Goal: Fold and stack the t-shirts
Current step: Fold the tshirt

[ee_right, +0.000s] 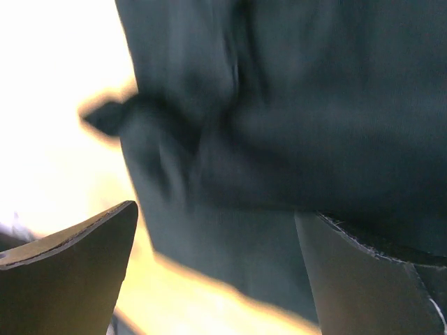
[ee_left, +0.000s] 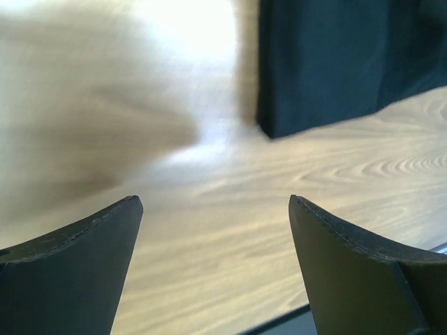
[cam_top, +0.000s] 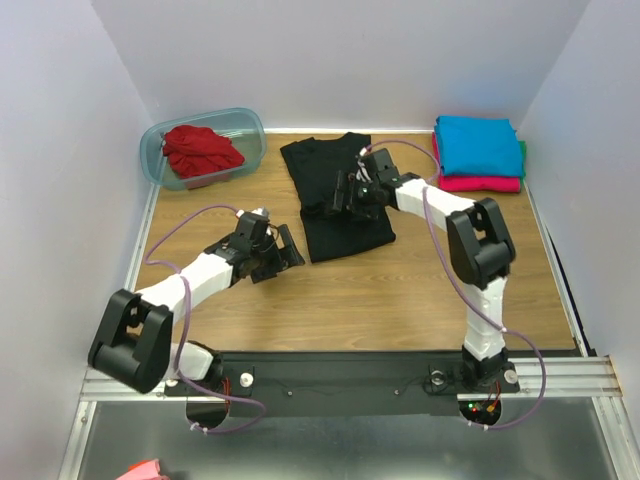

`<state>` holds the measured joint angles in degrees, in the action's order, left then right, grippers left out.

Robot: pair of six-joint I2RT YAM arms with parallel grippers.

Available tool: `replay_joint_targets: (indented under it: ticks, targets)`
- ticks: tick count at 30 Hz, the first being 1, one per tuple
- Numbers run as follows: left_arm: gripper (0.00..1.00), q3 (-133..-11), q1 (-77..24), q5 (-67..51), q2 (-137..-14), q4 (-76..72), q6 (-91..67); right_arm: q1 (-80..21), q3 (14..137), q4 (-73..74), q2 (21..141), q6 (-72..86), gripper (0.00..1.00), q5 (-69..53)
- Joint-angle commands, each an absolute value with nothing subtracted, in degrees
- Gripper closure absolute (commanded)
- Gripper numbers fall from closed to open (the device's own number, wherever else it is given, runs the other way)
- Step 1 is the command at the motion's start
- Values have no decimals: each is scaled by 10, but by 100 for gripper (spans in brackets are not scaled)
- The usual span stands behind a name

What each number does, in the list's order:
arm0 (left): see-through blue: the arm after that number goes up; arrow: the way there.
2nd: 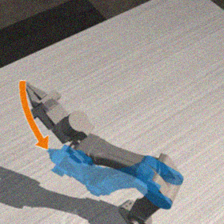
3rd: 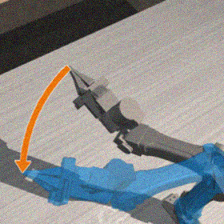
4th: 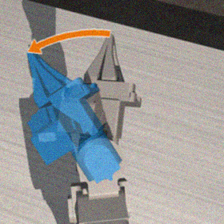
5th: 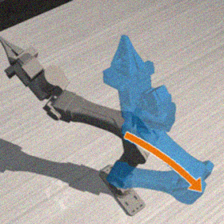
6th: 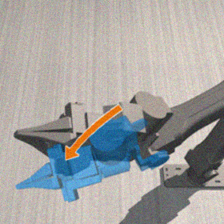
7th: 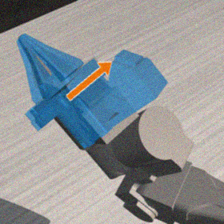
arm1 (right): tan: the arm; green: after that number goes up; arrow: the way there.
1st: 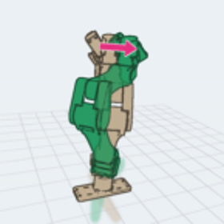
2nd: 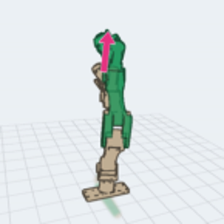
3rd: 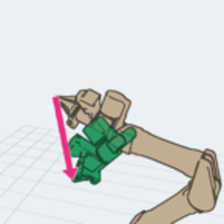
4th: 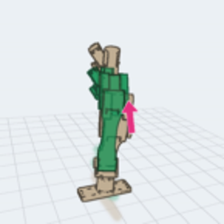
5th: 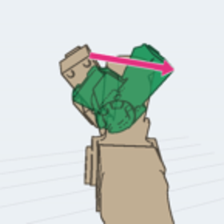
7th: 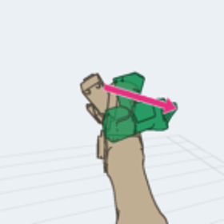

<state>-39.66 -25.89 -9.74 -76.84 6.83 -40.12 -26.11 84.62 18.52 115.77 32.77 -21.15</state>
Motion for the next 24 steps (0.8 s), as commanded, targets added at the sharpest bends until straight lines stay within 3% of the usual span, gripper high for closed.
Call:
replay_joint_targets:
  ticks: [1,4,9,12,19,24]
  targets:
    - [2,-370,-259,-83,-705,69,-424,-253,958,144,1231,325,0,-159]
    - [2,-358,-259,-87,-692,62,-435,-244,1066,145,1273,323,0,-149]
    - [2,-372,-259,-93,-713,52,-432,-235,1102,161,1279,302,0,-122]
    - [2,-382,-259,-98,-727,37,-431,-229,1049,162,1229,291,0,-106]
    - [3,-427,-266,-140,-817,-18,-424,-201,791,163,1028,290,0,-38]
    - [18,-452,-282,-159,-875,-49,-427,-164,622,162,941,308,0,-59]
